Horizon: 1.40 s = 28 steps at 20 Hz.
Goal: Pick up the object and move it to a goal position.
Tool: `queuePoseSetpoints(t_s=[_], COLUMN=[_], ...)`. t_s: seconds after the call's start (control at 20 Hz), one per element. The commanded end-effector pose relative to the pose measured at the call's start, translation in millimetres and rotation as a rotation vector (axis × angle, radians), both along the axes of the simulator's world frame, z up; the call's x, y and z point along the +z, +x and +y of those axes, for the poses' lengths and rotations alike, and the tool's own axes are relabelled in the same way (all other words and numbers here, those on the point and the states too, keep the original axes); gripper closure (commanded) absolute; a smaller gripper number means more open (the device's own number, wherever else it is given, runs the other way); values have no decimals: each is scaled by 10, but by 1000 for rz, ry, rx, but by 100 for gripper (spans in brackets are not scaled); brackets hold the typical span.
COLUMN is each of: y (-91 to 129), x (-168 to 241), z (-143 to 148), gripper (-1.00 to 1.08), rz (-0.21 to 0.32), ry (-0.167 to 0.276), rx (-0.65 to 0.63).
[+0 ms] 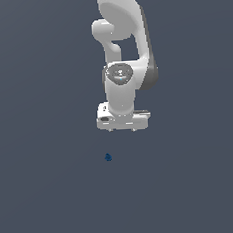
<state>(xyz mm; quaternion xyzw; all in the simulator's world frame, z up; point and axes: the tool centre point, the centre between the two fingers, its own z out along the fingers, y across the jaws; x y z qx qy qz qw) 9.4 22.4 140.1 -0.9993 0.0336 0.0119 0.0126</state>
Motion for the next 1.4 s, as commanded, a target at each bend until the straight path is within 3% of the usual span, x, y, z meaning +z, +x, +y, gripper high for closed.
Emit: queuePoseSetpoints(t_s=[0.0,0.75,1.35], y=[74,583,707], x=[-41,-374,-475], z=[-64,-559,-699], gripper=[-92,-92,-92], rz=[0,-9,-14], ry=[-1,-23,-32], rx=[-59,-499,-619])
